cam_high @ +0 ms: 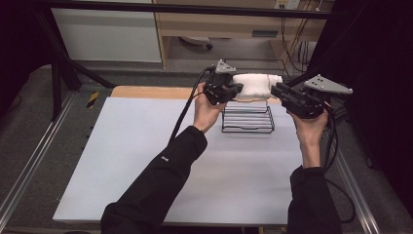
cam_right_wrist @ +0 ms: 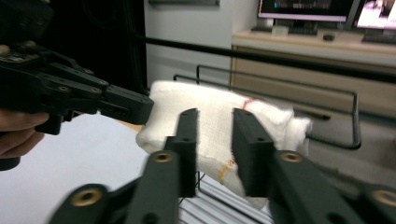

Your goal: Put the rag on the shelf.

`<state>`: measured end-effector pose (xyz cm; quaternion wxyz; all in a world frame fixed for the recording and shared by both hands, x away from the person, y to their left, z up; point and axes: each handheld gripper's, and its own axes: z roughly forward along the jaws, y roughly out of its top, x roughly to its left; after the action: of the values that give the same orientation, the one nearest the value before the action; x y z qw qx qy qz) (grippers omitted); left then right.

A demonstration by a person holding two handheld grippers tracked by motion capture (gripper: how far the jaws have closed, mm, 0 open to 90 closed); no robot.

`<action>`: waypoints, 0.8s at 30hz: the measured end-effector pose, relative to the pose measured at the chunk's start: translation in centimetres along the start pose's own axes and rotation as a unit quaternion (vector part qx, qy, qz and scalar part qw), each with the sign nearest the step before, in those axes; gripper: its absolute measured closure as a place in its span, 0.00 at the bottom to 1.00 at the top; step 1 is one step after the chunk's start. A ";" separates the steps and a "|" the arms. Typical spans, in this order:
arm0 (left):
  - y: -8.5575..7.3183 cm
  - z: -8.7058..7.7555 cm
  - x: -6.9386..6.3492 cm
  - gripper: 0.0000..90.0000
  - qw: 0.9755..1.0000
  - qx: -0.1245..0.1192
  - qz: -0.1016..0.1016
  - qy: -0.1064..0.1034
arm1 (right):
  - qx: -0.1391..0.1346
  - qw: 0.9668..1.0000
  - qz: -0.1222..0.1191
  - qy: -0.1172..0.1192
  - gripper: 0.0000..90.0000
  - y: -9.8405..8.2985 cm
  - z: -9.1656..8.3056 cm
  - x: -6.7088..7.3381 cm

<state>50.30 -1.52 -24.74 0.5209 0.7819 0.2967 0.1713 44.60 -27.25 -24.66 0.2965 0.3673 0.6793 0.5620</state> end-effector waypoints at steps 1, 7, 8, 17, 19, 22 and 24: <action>-0.1 0.1 0.0 1.00 1.000 0.000 0.001 0.000 | 0.009 1.000 0.008 0.000 0.90 -0.2 0.4 -0.1; -0.6 0.7 0.2 1.00 1.000 0.006 0.002 0.002 | 0.045 0.999 0.023 -0.012 0.98 -2.1 2.2 -0.7; -0.6 0.8 0.2 1.00 1.000 0.007 0.003 0.003 | 0.048 0.998 0.025 -0.016 0.98 -2.3 2.4 -0.8; -1.4 0.2 0.1 0.99 1.000 0.002 0.005 -0.005 | 0.038 0.999 0.030 -0.005 0.89 -2.9 2.1 -1.1; -1.7 -0.4 0.1 0.95 1.000 0.003 0.005 -0.012 | 0.037 0.999 0.031 0.002 0.83 -2.7 1.7 -0.8; -2.3 -1.4 0.1 0.89 1.000 0.005 0.012 -0.016 | 0.033 0.999 0.028 0.014 0.73 -2.4 1.0 -0.2; -2.8 -2.1 0.1 0.82 1.000 0.009 0.014 -0.015 | 0.034 0.999 0.028 0.019 0.67 -2.3 0.6 0.2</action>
<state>48.40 0.82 -26.46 0.5160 0.7931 0.2789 0.1639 44.60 -26.94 -27.07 0.2554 0.3852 0.6929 0.5534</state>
